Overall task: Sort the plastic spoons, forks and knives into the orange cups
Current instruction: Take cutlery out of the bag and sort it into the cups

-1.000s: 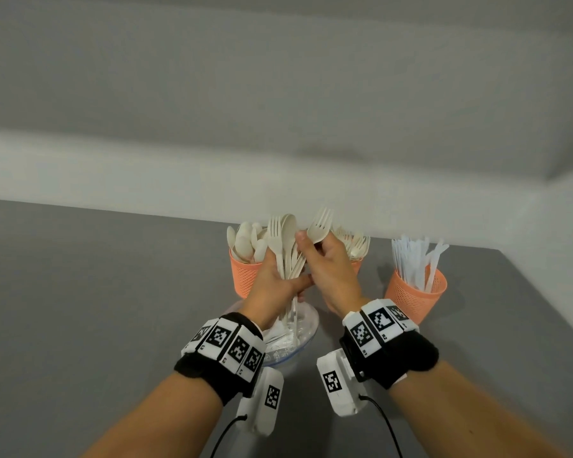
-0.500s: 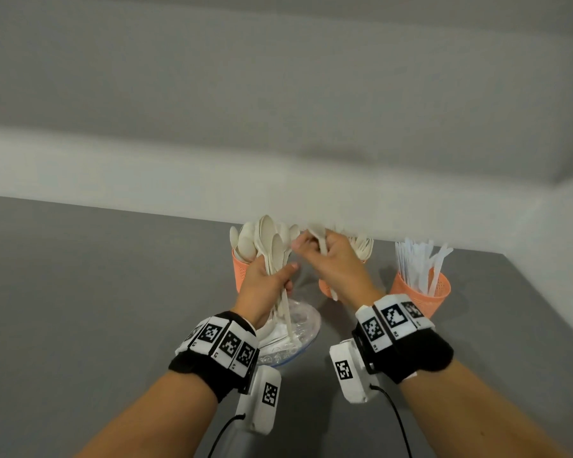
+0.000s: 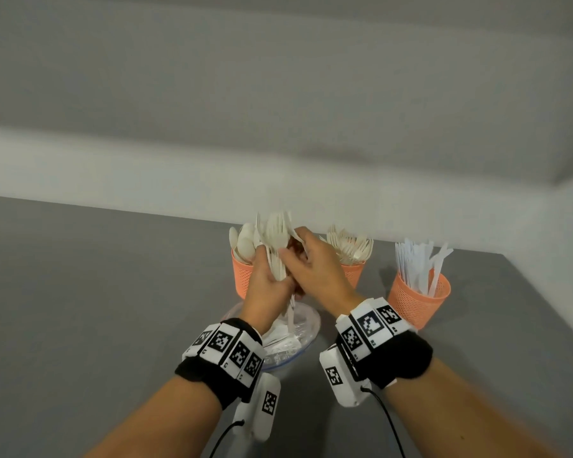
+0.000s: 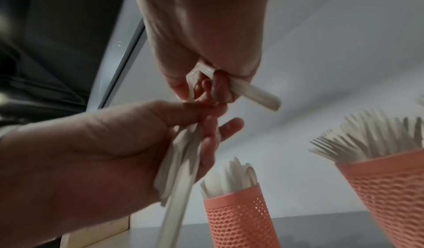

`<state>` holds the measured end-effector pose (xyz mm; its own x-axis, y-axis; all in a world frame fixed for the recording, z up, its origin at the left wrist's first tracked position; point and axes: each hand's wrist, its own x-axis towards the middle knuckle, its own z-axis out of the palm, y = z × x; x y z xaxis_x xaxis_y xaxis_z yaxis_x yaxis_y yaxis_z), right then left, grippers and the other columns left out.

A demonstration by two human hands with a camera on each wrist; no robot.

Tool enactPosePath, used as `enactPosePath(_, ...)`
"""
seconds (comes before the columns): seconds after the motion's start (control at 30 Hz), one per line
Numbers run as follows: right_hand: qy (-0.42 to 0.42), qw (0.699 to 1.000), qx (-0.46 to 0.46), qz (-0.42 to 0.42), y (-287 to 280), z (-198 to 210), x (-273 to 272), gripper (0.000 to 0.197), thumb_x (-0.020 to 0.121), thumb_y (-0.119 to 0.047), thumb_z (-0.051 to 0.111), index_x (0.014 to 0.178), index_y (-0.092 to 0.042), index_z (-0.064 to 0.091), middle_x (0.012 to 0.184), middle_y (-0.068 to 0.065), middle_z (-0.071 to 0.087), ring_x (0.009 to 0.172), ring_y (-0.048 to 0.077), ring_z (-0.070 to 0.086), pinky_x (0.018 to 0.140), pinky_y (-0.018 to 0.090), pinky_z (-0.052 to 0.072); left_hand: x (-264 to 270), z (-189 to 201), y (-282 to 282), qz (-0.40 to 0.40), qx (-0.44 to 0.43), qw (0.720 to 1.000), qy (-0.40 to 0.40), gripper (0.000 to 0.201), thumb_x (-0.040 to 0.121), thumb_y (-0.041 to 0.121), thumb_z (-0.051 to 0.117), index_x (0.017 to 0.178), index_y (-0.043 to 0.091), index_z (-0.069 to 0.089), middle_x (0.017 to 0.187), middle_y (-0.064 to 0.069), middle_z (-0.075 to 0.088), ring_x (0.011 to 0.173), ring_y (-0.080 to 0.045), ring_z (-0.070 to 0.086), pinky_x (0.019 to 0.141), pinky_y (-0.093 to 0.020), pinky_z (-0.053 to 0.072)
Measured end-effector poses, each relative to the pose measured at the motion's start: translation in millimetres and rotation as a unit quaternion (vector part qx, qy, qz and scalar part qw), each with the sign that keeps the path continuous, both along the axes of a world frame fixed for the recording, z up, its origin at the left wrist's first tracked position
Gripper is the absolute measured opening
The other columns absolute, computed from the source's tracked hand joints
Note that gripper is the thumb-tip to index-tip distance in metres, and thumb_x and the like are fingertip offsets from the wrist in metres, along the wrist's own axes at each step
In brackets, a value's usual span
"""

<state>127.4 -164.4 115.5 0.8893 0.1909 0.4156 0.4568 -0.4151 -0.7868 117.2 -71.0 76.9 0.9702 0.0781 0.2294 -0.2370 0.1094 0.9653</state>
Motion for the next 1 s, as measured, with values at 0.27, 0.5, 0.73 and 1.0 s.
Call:
enactPosePath(0.27, 0.139, 0.983, 0.119, 0.023, -10, 0, 3, 0.015, 0.094, -0.014, 0.050, 0.101, -0.009, 0.061, 0.078, 0.013, 0.065, 0.056, 0.014, 0.055, 0.051, 0.027, 0.046, 5, -5, 3, -0.065, -0.049, 0.996, 0.038, 0.041, 0.082, -0.010, 0.057, 0.117, 0.008, 0.045, 0.080, -0.011, 0.058, 0.051, -0.017, 0.054, 0.049, -0.028, 0.047)
enactPosePath(0.5, 0.205, 0.953, 0.218, 0.037, -13, 9, 2, 0.020, 0.099, -0.018, 0.040, 0.094, -0.007, 0.055, 0.047, -0.006, 0.052, 0.042, 0.006, 0.043, 0.040, 0.018, 0.041, 5, 0, 5, -0.134, -0.081, 0.987, 0.046, 0.028, 0.075, -0.013, 0.058, 0.086, 0.012, 0.056, 0.063, 0.005, 0.063, 0.057, -0.010, 0.058, 0.048, -0.021, 0.044)
enactPosePath(0.73, 0.240, 0.912, 0.333, 0.007, -21, 10, 12, 0.027, 0.100, -0.020, 0.037, 0.085, -0.004, 0.053, 0.071, 0.010, 0.062, 0.061, 0.022, 0.062, 0.070, 0.041, 0.055, 8, 6, 2, -0.175, -0.132, 0.971, 0.095, 0.041, 0.084, 0.036, 0.062, 0.115, 0.010, 0.058, 0.082, -0.001, 0.068, 0.063, -0.012, 0.062, 0.053, -0.024, 0.050)
enactPosePath(1.0, 0.177, 0.944, 0.278, 0.026, -21, 22, 5, 0.009, 0.094, -0.026, 0.051, 0.093, -0.018, 0.048, 0.060, -0.007, 0.043, 0.039, 0.001, 0.036, 0.036, 0.015, 0.028, 14, -4, -3, -0.038, -0.023, 0.992, 0.117, 0.009, 0.090, 0.006, 0.055, 0.097, 0.002, 0.053, 0.068, -0.014, 0.055, 0.039, -0.012, 0.054, 0.044, -0.026, 0.051)
